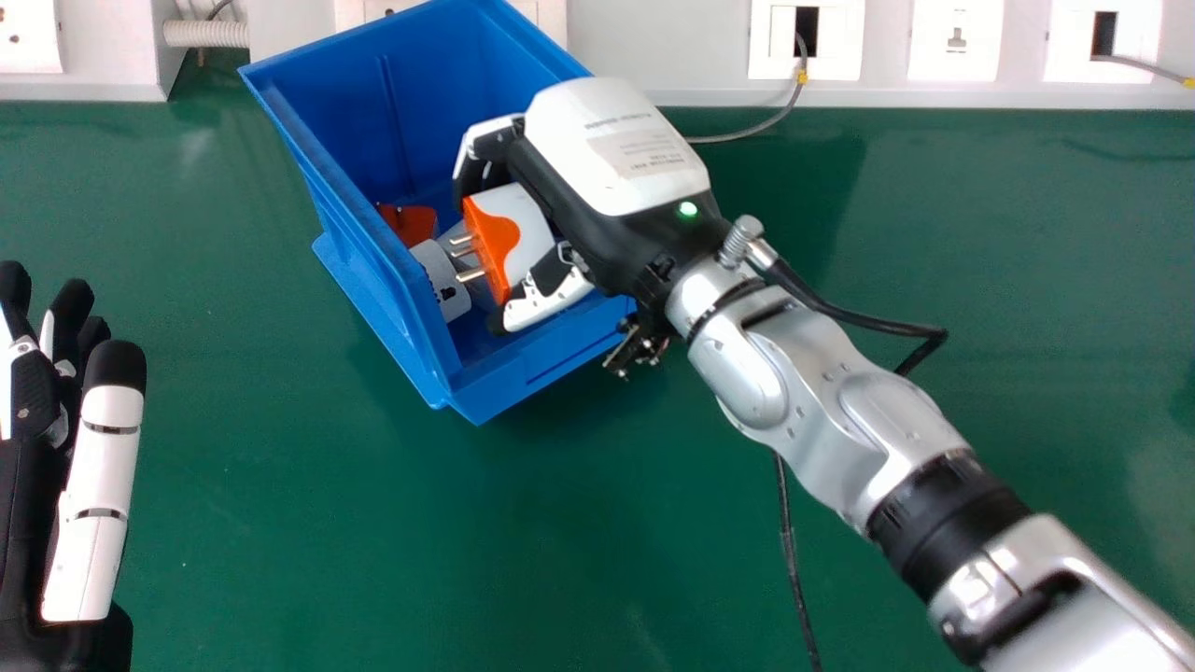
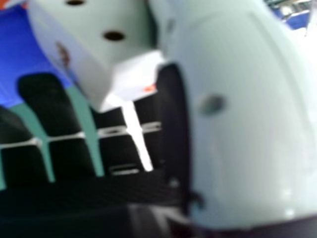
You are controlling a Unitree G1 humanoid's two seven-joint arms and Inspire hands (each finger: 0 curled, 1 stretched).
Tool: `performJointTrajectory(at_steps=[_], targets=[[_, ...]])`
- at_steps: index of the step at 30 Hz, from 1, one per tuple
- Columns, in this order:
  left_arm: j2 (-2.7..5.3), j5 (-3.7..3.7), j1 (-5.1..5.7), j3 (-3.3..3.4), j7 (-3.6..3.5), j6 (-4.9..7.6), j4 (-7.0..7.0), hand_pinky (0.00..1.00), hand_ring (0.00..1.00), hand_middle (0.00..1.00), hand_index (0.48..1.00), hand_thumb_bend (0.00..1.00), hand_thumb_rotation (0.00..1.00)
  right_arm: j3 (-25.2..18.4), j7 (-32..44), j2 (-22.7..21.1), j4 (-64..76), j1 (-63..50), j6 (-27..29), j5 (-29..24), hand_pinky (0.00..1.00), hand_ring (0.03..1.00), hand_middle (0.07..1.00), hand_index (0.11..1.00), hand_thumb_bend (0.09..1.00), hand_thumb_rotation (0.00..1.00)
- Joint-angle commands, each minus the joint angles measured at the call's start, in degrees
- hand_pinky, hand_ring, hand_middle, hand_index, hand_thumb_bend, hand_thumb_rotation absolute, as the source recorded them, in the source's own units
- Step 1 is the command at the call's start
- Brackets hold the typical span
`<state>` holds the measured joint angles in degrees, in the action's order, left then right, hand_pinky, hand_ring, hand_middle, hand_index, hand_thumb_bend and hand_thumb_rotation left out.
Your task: Pick all objects and put in blue box
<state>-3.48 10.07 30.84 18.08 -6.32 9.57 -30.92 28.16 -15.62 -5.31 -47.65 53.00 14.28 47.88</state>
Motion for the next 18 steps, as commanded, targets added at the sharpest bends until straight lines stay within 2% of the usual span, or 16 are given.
performJointTrajectory(at_steps=[1, 2, 4, 6, 8, 11, 12, 13, 15, 18], targets=[[0.02, 0.06, 0.52, -0.04, -0.20, 1.24, -1.15, 1.00, 1.00, 1.00, 1.000, 0.49, 0.84, -0.08, -1.11, 1.67, -2.66, 5.02, -0.81, -0.90, 0.19, 0.268, 0.353, 0.484, 0.487, 0.11], [0.12, -0.23, 0.75, -0.06, -0.03, 1.18, -1.28, 1.00, 1.00, 1.00, 1.000, 0.49, 0.84, 0.21, -1.06, 2.25, -4.15, 6.15, -1.61, -0.75, 0.19, 0.268, 0.353, 0.484, 0.487, 0.11], [0.25, -0.38, 1.21, -0.09, -0.05, 1.43, -1.38, 1.00, 1.00, 1.00, 1.000, 0.49, 0.84, 0.54, -0.45, 3.39, -7.33, 8.46, -2.69, -0.91, 0.19, 0.272, 0.380, 0.495, 0.498, 0.07], [0.46, -0.41, 1.53, -0.15, 0.03, 1.67, -1.45, 1.00, 1.00, 1.00, 1.000, 0.49, 0.84, 1.13, -0.05, 4.43, -10.12, 10.58, -4.19, -0.78, 0.19, 0.272, 0.380, 0.495, 0.498, 0.07], [0.77, -0.11, 1.90, -0.23, 0.15, 1.84, -1.68, 1.00, 1.00, 1.00, 1.000, 0.49, 0.85, 1.56, 0.67, 5.49, -12.71, 12.64, -5.86, -0.81, 0.19, 0.278, 0.390, 0.501, 0.501, 0.06], [0.99, 1.02, 2.77, -0.22, -0.06, 1.35, -2.56, 1.00, 1.00, 1.00, 1.000, 0.49, 0.85, 2.90, 1.15, 6.51, -16.21, 15.58, -7.52, -0.11, 0.20, 0.288, 0.399, 0.507, 0.504, 0.05], [1.05, 1.15, 3.04, -0.20, -0.05, 1.23, -2.84, 1.00, 1.00, 1.00, 1.000, 0.49, 0.85, 3.25, 1.09, 6.71, -17.23, 16.30, -7.69, -0.07, 0.20, 0.288, 0.399, 0.507, 0.504, 0.05], [1.05, 0.97, 3.33, -0.19, -0.05, 1.46, -2.98, 1.00, 1.00, 1.00, 1.000, 0.49, 0.84, 3.49, 0.98, 6.78, -18.06, 16.84, -7.61, -0.20, 0.20, 0.320, 0.406, 0.512, 0.505, 0.04], [1.07, 0.61, 3.85, -0.12, -0.07, 2.09, -3.09, 1.00, 1.00, 1.00, 1.000, 0.49, 0.84, 4.00, 0.68, 6.75, -19.61, 17.61, -7.35, -0.28, 0.20, 0.320, 0.406, 0.512, 0.505, 0.04], [1.21, 0.53, 4.19, -0.04, 0.04, 2.80, -2.90, 1.00, 1.00, 1.00, 1.000, 0.48, 0.84, 4.49, 0.56, 6.93, -21.35, 18.28, -7.53, -0.44, 0.20, 0.345, 0.416, 0.510, 0.507, 0.03]])
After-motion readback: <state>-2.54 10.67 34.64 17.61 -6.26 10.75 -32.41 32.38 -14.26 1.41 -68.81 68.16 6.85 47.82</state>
